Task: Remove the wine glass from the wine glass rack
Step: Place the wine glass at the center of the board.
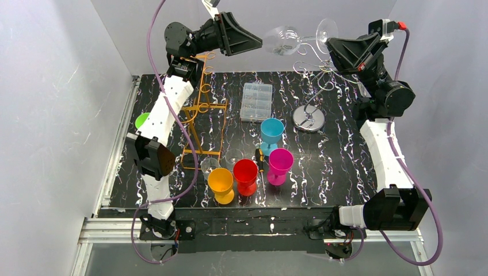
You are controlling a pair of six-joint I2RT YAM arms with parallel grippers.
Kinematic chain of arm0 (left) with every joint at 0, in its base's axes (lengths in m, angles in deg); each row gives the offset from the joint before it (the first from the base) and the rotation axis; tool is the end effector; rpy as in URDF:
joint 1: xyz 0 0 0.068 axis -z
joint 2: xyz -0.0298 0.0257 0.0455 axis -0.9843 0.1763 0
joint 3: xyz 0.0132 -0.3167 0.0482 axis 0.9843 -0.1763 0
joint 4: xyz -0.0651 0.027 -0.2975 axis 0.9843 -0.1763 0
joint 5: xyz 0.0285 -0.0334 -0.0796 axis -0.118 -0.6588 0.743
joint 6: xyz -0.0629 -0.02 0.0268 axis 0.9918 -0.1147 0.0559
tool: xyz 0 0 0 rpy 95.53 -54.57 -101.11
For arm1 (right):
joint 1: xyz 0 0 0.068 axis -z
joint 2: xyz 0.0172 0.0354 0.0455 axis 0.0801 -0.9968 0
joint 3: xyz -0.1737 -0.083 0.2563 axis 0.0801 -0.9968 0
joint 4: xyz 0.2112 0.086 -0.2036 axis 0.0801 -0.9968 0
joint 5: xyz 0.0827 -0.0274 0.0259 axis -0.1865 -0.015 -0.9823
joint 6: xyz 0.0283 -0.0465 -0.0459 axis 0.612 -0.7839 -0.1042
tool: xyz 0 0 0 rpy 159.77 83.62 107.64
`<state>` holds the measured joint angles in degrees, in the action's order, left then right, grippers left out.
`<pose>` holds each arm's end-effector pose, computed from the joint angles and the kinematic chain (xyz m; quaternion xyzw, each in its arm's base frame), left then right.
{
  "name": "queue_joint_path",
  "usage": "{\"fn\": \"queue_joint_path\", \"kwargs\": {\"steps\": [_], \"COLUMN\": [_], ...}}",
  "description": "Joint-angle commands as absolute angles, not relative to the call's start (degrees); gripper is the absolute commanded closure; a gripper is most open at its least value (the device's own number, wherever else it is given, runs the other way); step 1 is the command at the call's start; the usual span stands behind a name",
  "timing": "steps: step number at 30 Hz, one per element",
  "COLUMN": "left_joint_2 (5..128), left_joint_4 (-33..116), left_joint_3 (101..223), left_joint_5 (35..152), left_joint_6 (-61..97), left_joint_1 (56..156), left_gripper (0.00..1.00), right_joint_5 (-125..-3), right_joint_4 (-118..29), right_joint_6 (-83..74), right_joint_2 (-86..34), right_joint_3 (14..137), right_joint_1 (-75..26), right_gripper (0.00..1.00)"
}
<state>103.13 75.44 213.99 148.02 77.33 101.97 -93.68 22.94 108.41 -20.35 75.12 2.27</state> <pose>0.4221 -0.2280 0.5991 0.3188 0.4772 -0.7057 0.4155 0.2778 0.0470 0.5872 -0.0024 0.3677 0.8424 0.3939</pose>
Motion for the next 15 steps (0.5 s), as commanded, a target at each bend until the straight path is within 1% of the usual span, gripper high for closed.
{"fn": "queue_joint_path", "kwargs": {"steps": [1, 10, 15], "left_joint_2": [101.18, 102.0, 102.74], "left_joint_4": [77.2, 78.29, 82.64], "left_joint_3": [212.96, 213.61, 214.57], "left_joint_5": [147.34, 148.34, 148.85], "left_joint_6": [76.5, 77.58, 81.53], "left_joint_1": [101.15, 101.1, 101.67], "left_gripper": [0.53, 0.53, 0.56], "right_joint_5": [-92.44, -92.59, -92.19], "right_joint_4": [25.74, 25.89, 26.09], "right_joint_6": [127.89, 127.55, 127.83], "right_joint_2": [-18.26, -19.04, -20.28], "right_joint_3": [78.27, 78.27, 80.05], "right_joint_1": [1.69, 1.69, 1.63], "right_gripper": [0.99, 0.99, 0.99]}}
